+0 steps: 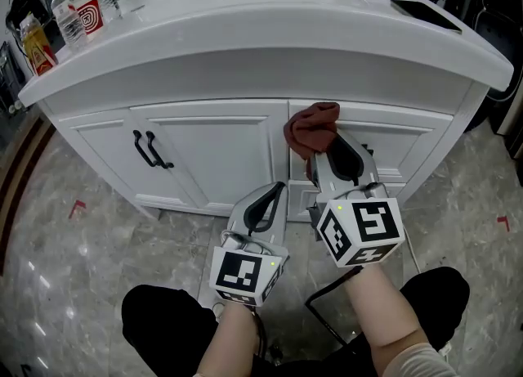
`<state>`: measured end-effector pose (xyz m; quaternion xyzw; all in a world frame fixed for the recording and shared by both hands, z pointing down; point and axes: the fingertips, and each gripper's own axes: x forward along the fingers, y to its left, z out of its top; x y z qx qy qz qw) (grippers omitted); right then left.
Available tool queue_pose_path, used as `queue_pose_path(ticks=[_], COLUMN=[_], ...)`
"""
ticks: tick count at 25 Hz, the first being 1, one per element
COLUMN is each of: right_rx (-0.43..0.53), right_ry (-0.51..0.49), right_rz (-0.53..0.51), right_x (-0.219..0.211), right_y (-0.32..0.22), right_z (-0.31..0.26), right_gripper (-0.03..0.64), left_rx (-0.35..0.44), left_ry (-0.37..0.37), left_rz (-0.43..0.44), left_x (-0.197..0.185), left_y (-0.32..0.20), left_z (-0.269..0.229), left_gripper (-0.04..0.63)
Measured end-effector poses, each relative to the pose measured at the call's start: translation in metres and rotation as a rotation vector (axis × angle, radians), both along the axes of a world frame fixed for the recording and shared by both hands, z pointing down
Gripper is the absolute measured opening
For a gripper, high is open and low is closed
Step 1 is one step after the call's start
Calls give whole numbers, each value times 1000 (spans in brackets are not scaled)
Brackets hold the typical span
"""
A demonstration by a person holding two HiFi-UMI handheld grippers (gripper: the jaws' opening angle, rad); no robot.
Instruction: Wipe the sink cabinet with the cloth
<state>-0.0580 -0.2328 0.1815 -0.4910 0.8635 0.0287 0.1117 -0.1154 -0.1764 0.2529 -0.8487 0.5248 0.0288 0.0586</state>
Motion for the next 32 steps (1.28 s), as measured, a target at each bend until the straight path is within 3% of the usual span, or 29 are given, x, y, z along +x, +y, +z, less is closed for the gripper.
queue_pose_path(ticks=[12,22,32], right_rx=[-61,-31,-49], right_ry=[15,22,-22], right_rz=[124,234,401], right_x=[86,157,217], right_y=[-5,-1,5], right_z=[10,-2,-2], right_gripper=[97,95,91], left_rx=[-13,-33,-78], left_ry=[88,53,56], left_rz=[48,152,184], left_x=[40,108,122], left_y=[-3,-3,-1], left_z=[4,15,35], left_gripper=[2,2,2])
